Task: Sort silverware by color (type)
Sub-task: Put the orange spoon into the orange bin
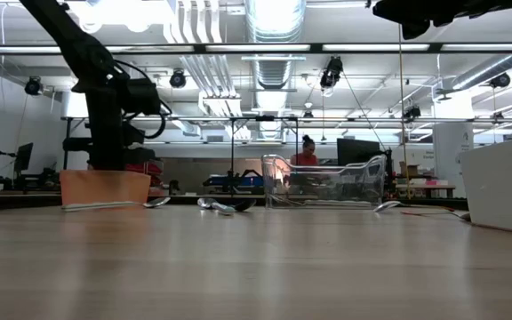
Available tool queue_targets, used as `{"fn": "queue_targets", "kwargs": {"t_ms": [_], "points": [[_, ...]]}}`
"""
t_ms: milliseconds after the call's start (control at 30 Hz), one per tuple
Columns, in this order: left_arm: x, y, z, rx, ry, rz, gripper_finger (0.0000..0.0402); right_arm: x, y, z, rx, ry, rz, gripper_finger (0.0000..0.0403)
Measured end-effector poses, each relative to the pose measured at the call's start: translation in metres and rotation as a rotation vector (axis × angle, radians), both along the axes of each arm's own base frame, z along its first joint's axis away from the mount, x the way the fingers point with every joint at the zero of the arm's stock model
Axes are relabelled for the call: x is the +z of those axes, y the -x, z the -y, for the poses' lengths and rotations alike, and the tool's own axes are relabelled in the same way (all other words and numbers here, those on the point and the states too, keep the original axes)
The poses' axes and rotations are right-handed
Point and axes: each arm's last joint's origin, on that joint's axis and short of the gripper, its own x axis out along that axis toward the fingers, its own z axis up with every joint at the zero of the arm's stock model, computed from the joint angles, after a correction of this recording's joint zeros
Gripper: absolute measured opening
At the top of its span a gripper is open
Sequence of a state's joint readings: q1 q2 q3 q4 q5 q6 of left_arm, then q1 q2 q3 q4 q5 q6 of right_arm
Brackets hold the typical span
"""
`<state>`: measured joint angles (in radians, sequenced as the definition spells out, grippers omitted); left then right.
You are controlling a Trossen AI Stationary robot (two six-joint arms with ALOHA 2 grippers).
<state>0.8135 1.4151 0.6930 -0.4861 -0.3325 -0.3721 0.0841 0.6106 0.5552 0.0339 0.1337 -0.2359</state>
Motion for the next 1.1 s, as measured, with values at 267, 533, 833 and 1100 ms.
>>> {"fn": "queue_targets", "kwargs": {"t_ms": [267, 533, 833, 1100], "points": [[-0.007, -0.004, -0.0042, -0.001, -0.004, 0.002, 0.0, -0.0001, -0.0001, 0.0, 0.0, 0.0, 0.0, 0.0043], [-0.0073, -0.005, -0.0054, -0.013, -0.012, 0.003, 0.0006, -0.0001, -0.0001, 0.0, 0.0, 0.004, -0.001, 0.0043], [-0.0069, -0.0056, -0.006, -0.013, -0.02, 0.009, 0.0026, -0.0001, -0.0001, 0.0, 0.001, 0.003, -0.001, 0.0043], [-0.0044, -0.0098, -0.0014, -0.032, -0.026, 0.022, 0.0027, -0.0001, -0.0001, 0.0, 0.0, 0.003, -0.001, 0.0043]]}}
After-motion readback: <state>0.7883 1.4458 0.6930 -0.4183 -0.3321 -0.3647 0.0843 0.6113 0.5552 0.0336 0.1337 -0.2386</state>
